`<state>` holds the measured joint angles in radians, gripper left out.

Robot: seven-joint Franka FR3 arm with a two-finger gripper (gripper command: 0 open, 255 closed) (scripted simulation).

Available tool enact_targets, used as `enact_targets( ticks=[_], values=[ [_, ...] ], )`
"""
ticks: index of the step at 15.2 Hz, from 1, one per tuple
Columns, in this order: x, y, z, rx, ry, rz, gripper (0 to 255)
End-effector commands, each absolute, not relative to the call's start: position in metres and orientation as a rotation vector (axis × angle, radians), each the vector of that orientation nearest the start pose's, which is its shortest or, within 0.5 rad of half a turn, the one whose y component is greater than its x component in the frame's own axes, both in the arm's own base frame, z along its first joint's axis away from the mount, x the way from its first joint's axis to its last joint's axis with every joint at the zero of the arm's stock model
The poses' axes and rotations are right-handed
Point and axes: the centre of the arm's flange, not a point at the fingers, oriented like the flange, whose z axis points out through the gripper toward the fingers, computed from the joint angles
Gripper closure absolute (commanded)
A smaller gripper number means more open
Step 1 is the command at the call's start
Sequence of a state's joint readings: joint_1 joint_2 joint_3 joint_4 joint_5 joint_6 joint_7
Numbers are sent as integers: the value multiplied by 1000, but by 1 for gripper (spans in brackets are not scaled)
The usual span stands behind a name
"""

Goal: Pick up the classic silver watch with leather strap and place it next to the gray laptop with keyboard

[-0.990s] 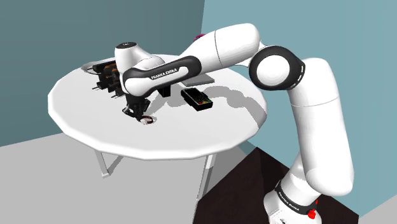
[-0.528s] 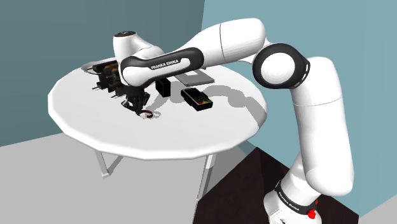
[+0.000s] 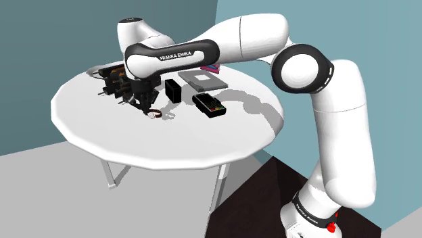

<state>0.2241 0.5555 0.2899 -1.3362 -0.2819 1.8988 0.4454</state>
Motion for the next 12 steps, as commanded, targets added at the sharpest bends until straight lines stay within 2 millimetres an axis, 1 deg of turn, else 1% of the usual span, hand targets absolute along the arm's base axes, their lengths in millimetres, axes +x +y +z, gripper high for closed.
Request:
enact_targets(
  ticks=[1, 4, 5, 12],
  values=[
    [653, 295, 432, -3224, -181, -130, 255],
    [653, 295, 447, -3224, -181, -130, 255],
    [653, 295, 449, -3224, -181, -130, 255],
    [661, 203, 449, -3224, -181, -130, 255]
  ],
)
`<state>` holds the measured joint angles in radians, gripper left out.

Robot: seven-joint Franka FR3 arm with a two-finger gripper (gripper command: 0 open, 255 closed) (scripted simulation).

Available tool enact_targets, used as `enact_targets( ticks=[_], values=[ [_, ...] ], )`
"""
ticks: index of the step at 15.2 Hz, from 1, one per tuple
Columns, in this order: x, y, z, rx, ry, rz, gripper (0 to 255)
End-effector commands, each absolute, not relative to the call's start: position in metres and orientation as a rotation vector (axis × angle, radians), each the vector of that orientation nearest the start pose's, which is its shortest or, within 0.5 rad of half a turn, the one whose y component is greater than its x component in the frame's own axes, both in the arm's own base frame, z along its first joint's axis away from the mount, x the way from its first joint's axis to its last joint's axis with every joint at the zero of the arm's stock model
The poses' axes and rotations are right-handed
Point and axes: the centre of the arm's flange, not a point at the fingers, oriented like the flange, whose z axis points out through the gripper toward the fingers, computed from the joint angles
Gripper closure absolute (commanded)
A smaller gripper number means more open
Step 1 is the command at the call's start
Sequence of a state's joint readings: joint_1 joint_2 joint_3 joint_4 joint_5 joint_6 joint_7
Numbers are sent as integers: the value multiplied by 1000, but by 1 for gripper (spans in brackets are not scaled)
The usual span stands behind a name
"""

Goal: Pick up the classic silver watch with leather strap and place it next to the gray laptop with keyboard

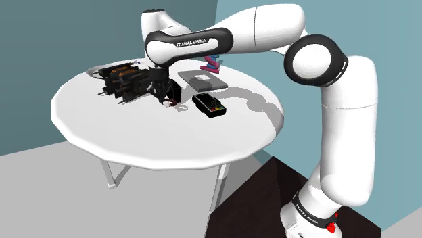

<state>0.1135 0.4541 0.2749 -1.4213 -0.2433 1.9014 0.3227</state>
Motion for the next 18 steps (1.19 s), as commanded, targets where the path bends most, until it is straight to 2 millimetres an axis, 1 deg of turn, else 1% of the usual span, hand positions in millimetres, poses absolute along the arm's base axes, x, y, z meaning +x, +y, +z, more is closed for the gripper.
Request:
enact_targets(
  ticks=[1, 18],
  values=[
    [663, 190, 449, -3224, -181, -130, 255],
    [684, -33, 450, -3224, -181, -130, 255]
  ],
)
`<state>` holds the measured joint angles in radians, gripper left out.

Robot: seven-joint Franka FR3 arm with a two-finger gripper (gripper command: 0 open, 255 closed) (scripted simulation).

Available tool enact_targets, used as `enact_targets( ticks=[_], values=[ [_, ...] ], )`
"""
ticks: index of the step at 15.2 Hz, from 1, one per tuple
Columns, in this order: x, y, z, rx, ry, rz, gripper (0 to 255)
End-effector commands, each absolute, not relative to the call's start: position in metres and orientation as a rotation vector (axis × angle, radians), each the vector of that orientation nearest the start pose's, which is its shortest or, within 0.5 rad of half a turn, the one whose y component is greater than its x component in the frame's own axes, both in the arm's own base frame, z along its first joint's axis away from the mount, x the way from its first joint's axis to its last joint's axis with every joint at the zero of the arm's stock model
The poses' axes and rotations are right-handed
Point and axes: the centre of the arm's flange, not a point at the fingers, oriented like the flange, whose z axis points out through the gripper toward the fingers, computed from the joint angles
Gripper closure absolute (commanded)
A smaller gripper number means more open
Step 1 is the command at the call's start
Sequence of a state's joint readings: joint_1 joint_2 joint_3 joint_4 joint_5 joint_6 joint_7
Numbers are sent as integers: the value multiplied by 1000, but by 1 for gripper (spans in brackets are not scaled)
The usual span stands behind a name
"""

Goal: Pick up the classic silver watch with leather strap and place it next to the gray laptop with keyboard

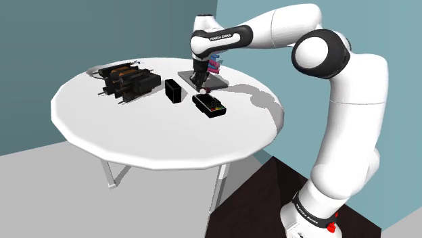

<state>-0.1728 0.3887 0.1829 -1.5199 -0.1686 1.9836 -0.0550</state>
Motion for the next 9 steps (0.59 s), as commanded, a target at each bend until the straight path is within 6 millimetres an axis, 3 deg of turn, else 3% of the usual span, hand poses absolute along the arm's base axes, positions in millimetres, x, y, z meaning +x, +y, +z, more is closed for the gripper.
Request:
enact_targets(
  ticks=[1, 9],
  values=[
    [685, -47, 450, -3224, -181, -130, 255],
    [695, -152, 450, -3224, -181, -130, 255]
  ],
)
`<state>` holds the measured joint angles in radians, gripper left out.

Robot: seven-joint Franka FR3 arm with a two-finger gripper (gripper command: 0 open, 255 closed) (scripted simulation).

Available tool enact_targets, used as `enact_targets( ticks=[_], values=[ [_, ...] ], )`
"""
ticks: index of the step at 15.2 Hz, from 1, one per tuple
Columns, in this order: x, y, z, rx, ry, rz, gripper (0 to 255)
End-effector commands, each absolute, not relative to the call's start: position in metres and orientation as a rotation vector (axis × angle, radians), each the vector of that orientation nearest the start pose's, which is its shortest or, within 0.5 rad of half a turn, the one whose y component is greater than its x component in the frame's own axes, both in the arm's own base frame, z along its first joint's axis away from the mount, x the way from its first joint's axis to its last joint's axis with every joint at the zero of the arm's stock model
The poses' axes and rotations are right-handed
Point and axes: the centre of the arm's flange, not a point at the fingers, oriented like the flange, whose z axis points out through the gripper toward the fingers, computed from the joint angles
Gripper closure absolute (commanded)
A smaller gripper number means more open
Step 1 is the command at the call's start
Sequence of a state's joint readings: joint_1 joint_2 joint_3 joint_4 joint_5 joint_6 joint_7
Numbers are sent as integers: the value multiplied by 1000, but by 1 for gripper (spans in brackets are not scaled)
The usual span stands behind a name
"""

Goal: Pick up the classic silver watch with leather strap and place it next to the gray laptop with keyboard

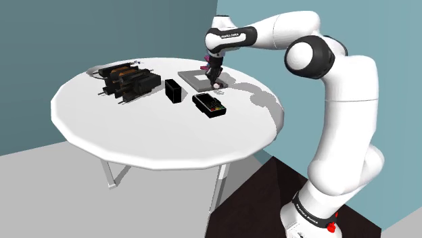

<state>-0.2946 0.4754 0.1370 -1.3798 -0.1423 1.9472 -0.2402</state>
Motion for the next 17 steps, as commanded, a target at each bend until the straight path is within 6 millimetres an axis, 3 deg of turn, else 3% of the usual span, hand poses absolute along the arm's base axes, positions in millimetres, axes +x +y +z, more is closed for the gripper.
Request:
enact_targets(
  ticks=[1, 10, 11, 17],
  values=[
    [696, -165, 450, -3224, -181, -130, 255],
    [707, -283, 450, -3224, -181, -130, 255],
    [709, -304, 450, -3224, -181, -130, 255],
    [709, -304, 418, -3224, -181, -130, 255]
  ],
)
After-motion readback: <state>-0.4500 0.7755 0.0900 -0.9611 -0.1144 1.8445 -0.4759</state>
